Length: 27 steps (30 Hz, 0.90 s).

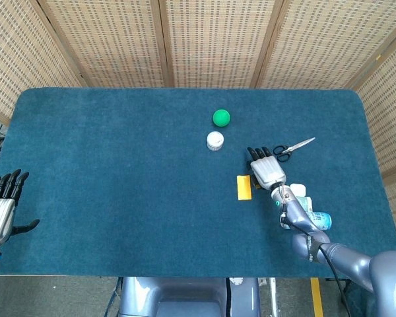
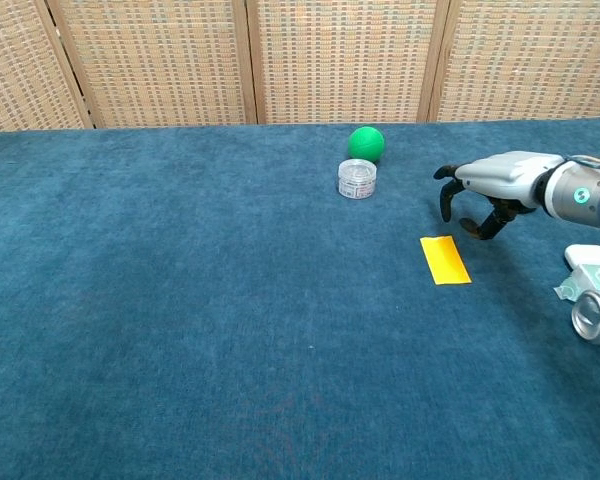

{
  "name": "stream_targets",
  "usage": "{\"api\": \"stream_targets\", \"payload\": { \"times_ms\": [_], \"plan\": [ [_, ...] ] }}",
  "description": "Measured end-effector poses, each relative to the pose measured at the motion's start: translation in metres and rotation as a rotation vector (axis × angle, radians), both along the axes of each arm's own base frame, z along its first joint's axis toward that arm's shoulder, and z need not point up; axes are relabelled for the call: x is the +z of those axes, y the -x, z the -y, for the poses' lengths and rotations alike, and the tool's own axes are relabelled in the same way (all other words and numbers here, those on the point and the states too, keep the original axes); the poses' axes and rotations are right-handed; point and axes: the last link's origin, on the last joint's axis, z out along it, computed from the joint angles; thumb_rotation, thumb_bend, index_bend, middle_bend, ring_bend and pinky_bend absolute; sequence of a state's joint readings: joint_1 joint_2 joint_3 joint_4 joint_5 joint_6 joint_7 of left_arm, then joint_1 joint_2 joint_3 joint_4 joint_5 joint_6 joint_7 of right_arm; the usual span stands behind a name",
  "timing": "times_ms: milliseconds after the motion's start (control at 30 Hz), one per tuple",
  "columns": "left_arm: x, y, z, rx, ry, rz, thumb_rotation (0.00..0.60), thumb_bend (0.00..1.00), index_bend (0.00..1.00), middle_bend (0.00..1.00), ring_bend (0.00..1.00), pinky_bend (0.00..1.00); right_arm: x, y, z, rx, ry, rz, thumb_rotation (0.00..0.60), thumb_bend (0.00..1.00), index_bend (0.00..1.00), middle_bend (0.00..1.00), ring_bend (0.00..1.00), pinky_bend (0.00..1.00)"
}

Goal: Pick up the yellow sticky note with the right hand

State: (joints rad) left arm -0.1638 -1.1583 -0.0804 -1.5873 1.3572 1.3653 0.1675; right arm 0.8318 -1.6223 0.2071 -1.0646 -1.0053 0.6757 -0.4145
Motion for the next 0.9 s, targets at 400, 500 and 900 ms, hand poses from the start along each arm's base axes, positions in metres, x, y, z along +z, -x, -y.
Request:
{"api": "stream_targets", "payload": {
  "times_ms": [400,500,900],
  "plan": [
    [0.001,0.001,-0.001,0.004,0.001,0.003,0.6,0.0,0.0,0.0,0.0,0.0,-0.007,-0.003,-0.002,-0.003,-0.025,-0.038,0.6,0.65,0.34,0.0,0.0,0.0],
    [0.0,0.001,-0.001,0.004,0.004,0.002,0.6,0.0,0.0,0.0,0.0,0.0,-0.008,-0.004,-0.004,-0.001,-0.038,-0.04,0.6,0.66,0.35,0.0,0.0,0.0],
    [-0.001,0.001,-0.002,0.006,0.006,0.0,0.6,0.0,0.0,0.0,0.0,0.0,-0.007,-0.009,-0.012,-0.018,-0.112,-0.017,0.6,0.75,0.48,0.0,0.0,0.0]
  ]
}}
